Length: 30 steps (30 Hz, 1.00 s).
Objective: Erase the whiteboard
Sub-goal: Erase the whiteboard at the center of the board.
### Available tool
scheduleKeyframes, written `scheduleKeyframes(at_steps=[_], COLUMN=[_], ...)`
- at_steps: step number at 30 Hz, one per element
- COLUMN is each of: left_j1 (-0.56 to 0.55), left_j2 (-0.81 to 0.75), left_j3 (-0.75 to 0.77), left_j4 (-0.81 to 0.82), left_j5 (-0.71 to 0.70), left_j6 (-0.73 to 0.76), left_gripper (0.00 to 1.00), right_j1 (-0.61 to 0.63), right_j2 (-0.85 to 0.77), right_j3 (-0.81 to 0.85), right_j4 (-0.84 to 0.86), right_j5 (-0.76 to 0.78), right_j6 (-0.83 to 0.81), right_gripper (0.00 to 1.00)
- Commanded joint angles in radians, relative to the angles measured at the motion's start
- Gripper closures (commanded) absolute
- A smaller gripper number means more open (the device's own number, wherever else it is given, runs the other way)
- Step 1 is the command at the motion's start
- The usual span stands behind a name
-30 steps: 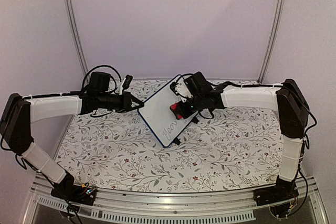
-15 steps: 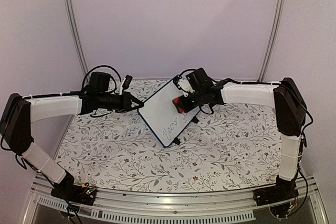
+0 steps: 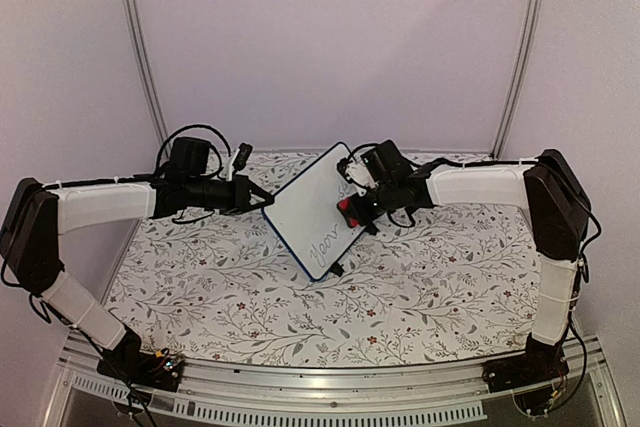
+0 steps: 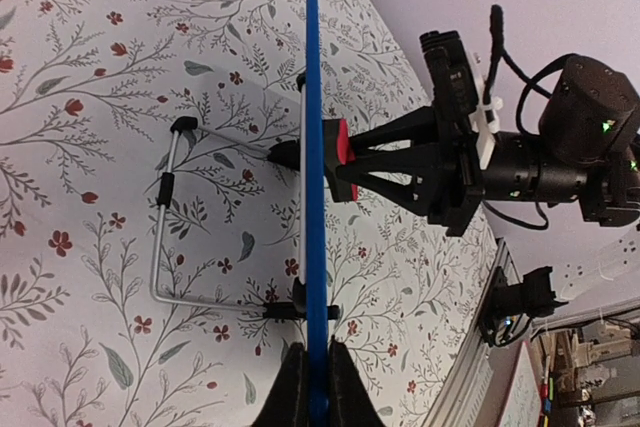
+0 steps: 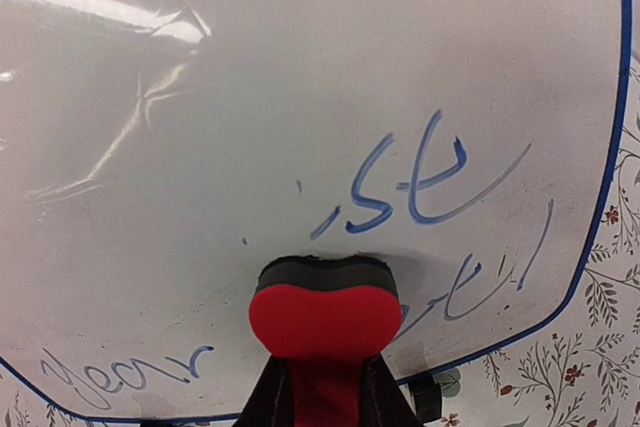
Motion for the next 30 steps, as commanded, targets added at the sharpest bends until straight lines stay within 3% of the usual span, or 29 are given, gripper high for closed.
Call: scheduleKeyframes(at_steps=[1, 10, 23, 30], left_j1=[-0.003, -0.002, -0.003, -0.002], left_j2=[-0.019, -0.020, -0.018, -0.016], left_j3=[0.002, 0.002, 0.001, 0.000], left_j4=[0.046, 0.046, 0.047, 0.049], left_j5=[0.043, 0.044, 0.045, 0.044], left_j6=[0.007, 0.008, 0.006, 0.006], left_gripper=[0.95, 0.95, 0.95, 0.95], right_j1=[-0.001, 0.002, 0.003, 0.003], right_j2=[0.010, 0.031, -0.017, -0.018], right_j3=[0.053, 0.142, -0.063, 0.000], right_j4=[-0.040, -0.067, 0.008, -0.006], right_j5=[-0.033, -0.049, -0.047, -0.032], right_j6=[-0.009, -0.011, 0.007, 0.006], right_gripper=[0.95, 0.95, 0.95, 0.95])
